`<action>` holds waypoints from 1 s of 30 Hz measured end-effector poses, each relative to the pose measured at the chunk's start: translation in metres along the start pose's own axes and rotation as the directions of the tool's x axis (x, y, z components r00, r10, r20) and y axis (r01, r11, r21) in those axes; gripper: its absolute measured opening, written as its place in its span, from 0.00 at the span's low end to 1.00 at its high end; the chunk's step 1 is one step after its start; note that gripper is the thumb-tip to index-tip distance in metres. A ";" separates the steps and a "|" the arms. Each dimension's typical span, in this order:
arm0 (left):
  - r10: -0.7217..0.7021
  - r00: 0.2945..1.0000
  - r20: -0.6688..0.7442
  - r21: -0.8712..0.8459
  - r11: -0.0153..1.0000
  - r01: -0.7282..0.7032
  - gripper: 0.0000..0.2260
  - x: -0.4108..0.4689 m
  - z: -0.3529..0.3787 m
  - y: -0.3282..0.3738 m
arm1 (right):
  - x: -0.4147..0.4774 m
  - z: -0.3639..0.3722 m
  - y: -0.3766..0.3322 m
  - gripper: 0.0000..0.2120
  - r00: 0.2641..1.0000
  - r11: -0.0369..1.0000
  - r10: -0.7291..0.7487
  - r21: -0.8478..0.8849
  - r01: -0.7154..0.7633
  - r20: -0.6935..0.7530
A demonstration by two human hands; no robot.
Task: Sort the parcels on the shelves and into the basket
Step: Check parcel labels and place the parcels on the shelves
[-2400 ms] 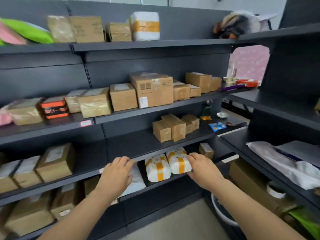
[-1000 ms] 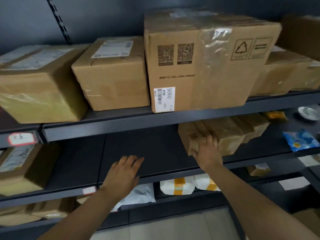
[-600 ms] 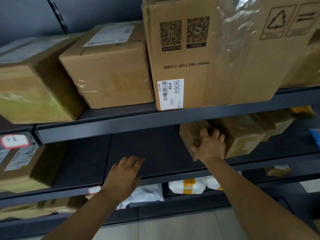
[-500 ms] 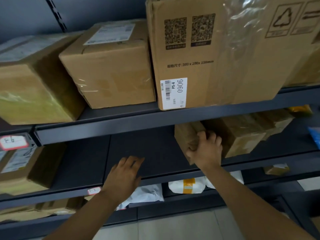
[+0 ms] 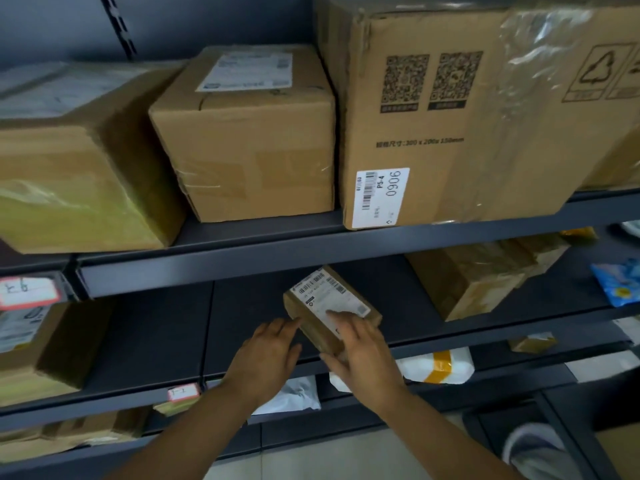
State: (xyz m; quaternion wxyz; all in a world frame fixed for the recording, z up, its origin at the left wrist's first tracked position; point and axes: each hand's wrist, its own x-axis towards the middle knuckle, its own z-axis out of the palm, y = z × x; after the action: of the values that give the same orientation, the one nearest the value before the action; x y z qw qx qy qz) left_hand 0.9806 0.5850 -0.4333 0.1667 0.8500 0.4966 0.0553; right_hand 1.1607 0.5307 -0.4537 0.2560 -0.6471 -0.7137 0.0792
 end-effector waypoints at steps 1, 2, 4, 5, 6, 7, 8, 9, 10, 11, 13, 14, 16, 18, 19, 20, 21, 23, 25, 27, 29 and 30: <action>0.006 1.000 0.018 0.013 1.000 -0.006 0.23 0.000 0.000 0.000 | 0.000 -0.003 0.001 0.28 0.998 0.997 0.058 0.052 -0.056 -0.037; 0.007 0.999 0.034 0.023 1.000 -0.008 0.23 0.000 0.001 -0.001 | 0.003 -0.006 0.003 0.25 0.988 0.987 0.137 0.093 -0.130 -0.074; 0.007 0.999 0.050 0.029 1.000 -0.009 0.24 0.000 0.002 -0.001 | 0.012 -0.012 0.010 0.26 0.938 0.934 0.338 0.151 -0.324 -0.073; 0.009 0.998 0.055 0.022 1.000 -0.010 0.24 0.000 0.004 -0.002 | 0.016 -0.015 0.015 0.29 0.896 0.883 0.444 0.180 -0.434 -0.019; 0.006 0.998 0.061 0.003 1.000 -0.007 0.25 -0.001 0.005 -0.002 | 0.020 -0.016 0.018 0.31 0.850 0.824 0.523 0.214 -0.525 0.070; 0.002 0.998 0.067 -0.019 1.000 -0.001 0.25 -0.002 0.005 -0.002 | 0.023 -0.016 0.021 0.32 0.814 0.775 0.556 0.250 -0.580 0.165; -0.001 0.998 0.068 -0.037 0.999 0.003 0.25 -0.003 0.006 -0.002 | 0.025 -0.015 0.021 0.31 0.798 0.747 0.554 0.282 -0.602 0.236; -0.002 0.998 0.060 -0.051 0.999 0.005 0.26 -0.004 0.006 -0.003 | 0.027 -0.013 0.018 0.30 0.795 0.737 0.540 0.301 -0.605 0.275; -0.004 0.999 0.042 -0.059 0.998 0.006 0.27 -0.005 0.005 -0.005 | 0.028 -0.011 0.014 0.27 0.795 0.733 0.532 0.312 -0.604 0.291; -0.010 1.000 0.016 -0.065 0.998 0.011 0.27 -0.007 0.004 -0.008 | 0.029 -0.009 0.009 0.25 0.795 0.730 0.526 0.320 -0.604 0.302; -0.043 0.998 -0.046 -0.086 0.996 0.039 0.29 -0.011 0.002 -0.018 | 0.032 -0.006 0.000 0.22 0.801 0.740 0.500 0.316 -0.593 0.330; -0.070 0.995 -0.064 -0.099 0.993 0.064 0.29 -0.012 0.000 -0.024 | 0.034 -0.004 -0.004 0.22 0.803 0.747 0.487 0.313 -0.587 0.342; -0.140 0.989 -0.057 -0.160 0.979 0.129 0.29 -0.016 -0.002 -0.036 | 0.037 0.001 -0.013 0.21 0.808 0.749 0.470 0.324 -0.578 0.354; -0.195 0.980 -0.027 -0.238 0.954 0.183 0.29 -0.020 -0.004 -0.044 | 0.038 0.008 -0.024 0.21 0.811 0.748 0.459 0.334 -0.573 0.363; -0.208 0.978 -0.019 -0.260 0.945 0.196 0.30 -0.022 -0.006 -0.047 | 0.039 0.013 -0.030 0.21 0.813 0.750 0.455 0.335 -0.570 0.364; -0.212 0.977 -0.014 -0.274 0.941 0.201 0.30 -0.025 -0.008 -0.050 | 0.040 0.018 -0.036 0.21 0.812 0.750 0.455 0.334 -0.570 0.365; -0.205 0.979 -0.013 -0.286 0.939 0.193 0.30 -0.028 -0.009 -0.054 | 0.043 0.025 -0.043 0.20 0.812 0.753 0.454 0.330 -0.569 0.366; -0.173 0.985 -0.022 -0.290 0.944 0.159 0.30 -0.035 -0.015 -0.062 | 0.049 0.037 -0.060 0.20 0.815 0.770 0.441 0.309 -0.559 0.375; -0.131 0.991 -0.039 -0.265 0.957 0.117 0.29 -0.043 -0.019 -0.074 | 0.054 0.051 -0.081 0.19 0.821 0.786 0.403 0.307 -0.537 0.404; -0.112 0.993 -0.048 -0.197 0.975 0.100 0.27 -0.050 -0.024 -0.088 | 0.057 0.065 -0.103 0.19 0.828 0.801 0.350 0.319 -0.507 0.439; -0.134 0.990 -0.052 -0.111 0.986 0.127 0.25 -0.055 -0.029 -0.098 | 0.056 0.074 -0.118 0.20 0.828 0.814 0.319 0.314 -0.488 0.461; -0.142 0.988 -0.059 -0.074 0.988 0.138 0.24 -0.056 -0.030 -0.103 | 0.056 0.075 -0.123 0.21 0.826 0.820 0.315 0.304 -0.485 0.468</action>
State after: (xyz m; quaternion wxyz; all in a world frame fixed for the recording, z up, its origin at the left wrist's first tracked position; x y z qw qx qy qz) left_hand 0.8595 0.5904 -0.4356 0.1836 0.8045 0.5580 0.0879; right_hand 1.0152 0.5828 -0.4491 0.2129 -0.6865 -0.5619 0.4095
